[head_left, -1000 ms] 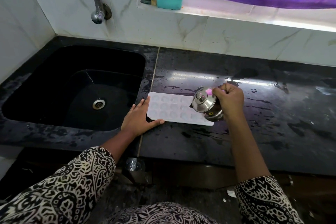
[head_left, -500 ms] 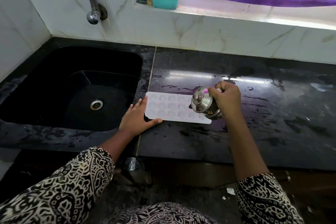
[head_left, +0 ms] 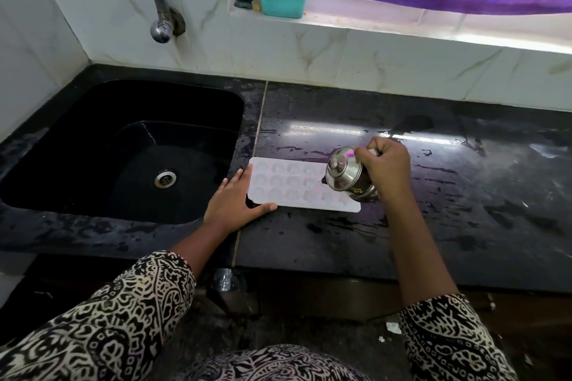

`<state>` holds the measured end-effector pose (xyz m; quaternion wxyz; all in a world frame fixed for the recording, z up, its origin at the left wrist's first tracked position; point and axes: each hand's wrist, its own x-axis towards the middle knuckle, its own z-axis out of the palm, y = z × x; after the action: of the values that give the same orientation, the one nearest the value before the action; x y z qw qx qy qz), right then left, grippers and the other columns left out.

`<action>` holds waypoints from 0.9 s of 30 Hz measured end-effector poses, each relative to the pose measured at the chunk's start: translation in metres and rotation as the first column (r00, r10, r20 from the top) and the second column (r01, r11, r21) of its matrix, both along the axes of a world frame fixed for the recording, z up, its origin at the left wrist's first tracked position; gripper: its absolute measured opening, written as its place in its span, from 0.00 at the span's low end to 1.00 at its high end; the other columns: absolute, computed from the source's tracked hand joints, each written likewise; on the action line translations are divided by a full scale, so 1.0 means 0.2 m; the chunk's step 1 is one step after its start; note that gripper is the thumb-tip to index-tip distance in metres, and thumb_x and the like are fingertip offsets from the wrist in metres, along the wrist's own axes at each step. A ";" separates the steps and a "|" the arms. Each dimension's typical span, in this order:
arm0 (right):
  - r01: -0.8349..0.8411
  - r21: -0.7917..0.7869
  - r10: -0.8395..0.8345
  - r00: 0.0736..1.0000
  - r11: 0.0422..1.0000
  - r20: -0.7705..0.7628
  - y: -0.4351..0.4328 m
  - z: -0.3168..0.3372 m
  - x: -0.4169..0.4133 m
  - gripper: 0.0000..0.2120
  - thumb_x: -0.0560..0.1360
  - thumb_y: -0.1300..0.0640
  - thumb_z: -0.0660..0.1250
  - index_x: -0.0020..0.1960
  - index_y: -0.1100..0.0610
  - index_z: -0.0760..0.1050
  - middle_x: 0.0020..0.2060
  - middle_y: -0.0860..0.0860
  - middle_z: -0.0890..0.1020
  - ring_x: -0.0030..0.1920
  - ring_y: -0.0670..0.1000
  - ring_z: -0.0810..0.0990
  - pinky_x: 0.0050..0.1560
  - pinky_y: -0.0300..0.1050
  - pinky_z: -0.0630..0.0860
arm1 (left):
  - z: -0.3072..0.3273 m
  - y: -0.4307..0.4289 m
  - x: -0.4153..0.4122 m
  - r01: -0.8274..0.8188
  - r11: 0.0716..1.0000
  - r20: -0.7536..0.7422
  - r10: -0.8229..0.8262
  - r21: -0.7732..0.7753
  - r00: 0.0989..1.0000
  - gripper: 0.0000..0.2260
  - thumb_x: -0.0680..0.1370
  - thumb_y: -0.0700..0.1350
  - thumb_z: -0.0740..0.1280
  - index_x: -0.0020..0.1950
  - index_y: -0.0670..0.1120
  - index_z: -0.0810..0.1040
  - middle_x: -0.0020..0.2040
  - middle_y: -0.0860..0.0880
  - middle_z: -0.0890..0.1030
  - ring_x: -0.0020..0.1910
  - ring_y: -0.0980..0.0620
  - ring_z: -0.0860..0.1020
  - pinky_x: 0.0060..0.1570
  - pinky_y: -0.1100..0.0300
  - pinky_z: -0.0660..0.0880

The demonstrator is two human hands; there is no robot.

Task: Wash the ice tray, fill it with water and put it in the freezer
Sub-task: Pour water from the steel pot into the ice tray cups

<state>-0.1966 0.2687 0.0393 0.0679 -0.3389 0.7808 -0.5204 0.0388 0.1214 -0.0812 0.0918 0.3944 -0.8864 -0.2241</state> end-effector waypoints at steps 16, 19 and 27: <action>0.022 0.028 -0.022 1.000 0.999 -0.007 -0.01 0.00 -0.01 0.11 0.69 0.57 0.70 0.33 0.62 0.73 0.29 0.56 0.75 0.32 0.51 0.73 0.37 0.47 0.74 | 0.00 0.00 0.00 0.004 1.000 0.012 -0.004 -0.010 1.000 0.53 0.65 0.78 0.56 0.80 0.49 0.45 0.80 0.48 0.57 0.79 0.54 0.52 0.76 0.54 0.48; 0.025 0.020 -0.025 0.999 1.000 0.031 -0.01 -0.01 -0.02 0.13 0.69 0.58 0.71 0.30 0.58 0.70 0.26 0.51 0.72 0.30 0.48 0.70 0.35 0.45 0.72 | 0.00 0.00 0.00 0.006 1.000 0.011 -0.006 -0.007 1.000 0.54 0.64 0.79 0.55 0.80 0.49 0.45 0.80 0.48 0.57 0.79 0.54 0.52 0.76 0.54 0.48; 0.057 -0.084 -0.034 0.967 0.995 0.254 0.04 -0.02 -0.04 0.11 0.63 0.56 0.71 0.29 0.56 0.69 0.28 0.53 0.69 0.32 0.50 0.67 0.35 0.44 0.68 | -0.01 -0.01 0.00 0.002 1.000 0.010 -0.002 -0.014 1.000 0.55 0.63 0.80 0.53 0.80 0.49 0.45 0.79 0.47 0.58 0.78 0.54 0.52 0.76 0.54 0.48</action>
<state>-0.2040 0.2760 0.0348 0.1395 -0.2546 0.7490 -0.5956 0.0387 0.1198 -0.0824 0.0898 0.3940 -0.8888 -0.2160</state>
